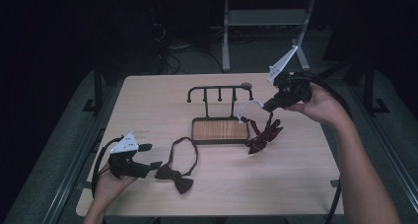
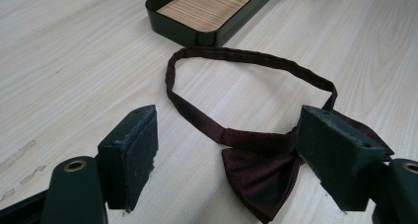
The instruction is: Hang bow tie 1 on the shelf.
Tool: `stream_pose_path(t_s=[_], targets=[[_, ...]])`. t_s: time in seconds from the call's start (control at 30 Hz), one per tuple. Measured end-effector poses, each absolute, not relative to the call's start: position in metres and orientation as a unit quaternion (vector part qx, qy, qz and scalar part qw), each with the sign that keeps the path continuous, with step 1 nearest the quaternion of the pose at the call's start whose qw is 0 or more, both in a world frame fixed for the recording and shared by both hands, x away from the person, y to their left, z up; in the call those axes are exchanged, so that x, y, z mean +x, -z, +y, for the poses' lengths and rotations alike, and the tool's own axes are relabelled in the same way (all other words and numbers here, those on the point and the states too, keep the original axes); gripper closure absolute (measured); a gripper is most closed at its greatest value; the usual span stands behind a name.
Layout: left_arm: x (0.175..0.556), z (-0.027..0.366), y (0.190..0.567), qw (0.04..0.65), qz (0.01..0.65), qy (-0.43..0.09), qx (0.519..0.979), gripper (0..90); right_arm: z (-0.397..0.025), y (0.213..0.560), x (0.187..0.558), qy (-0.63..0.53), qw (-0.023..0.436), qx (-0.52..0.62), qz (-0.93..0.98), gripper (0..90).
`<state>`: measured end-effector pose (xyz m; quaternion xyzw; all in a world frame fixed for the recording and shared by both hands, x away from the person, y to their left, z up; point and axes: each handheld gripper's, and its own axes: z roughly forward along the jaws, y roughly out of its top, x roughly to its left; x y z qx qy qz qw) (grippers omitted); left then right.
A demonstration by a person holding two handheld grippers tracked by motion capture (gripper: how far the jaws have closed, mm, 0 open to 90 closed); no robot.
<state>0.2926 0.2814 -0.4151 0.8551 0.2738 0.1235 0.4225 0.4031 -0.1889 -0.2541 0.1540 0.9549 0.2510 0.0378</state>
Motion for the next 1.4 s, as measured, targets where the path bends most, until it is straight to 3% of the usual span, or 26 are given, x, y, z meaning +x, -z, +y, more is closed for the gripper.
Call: stream_pose_path(t_s=[1.4], targets=[[0.294, 0.282, 0.416, 0.422, 0.276, -0.117, 0.855, 23.6, -0.202, 0.267, 0.461, -0.252, 0.031, 0.218, 0.942, 87.0]])
